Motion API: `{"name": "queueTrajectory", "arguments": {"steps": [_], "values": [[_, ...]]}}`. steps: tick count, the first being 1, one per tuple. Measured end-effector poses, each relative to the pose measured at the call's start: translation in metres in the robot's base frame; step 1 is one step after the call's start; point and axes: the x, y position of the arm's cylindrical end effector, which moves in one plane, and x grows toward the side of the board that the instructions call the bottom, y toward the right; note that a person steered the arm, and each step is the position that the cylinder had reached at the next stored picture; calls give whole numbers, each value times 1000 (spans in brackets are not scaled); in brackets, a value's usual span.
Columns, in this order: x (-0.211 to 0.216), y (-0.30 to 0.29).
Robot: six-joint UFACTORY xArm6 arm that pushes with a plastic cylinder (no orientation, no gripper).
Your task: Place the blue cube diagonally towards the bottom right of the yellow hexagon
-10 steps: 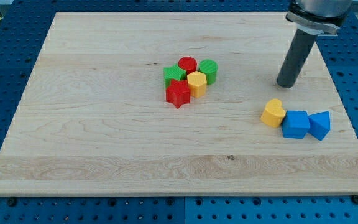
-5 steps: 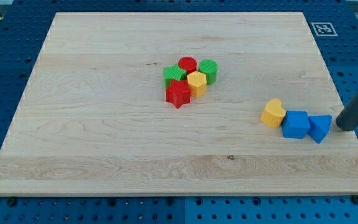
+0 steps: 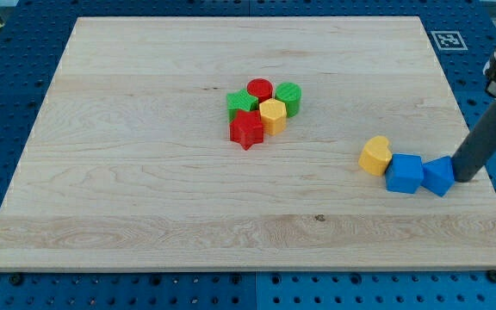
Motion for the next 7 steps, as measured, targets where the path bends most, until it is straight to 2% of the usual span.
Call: {"name": "queueTrajectory", "arguments": {"steps": [4, 7], "values": [[30, -53], [29, -55]]}}
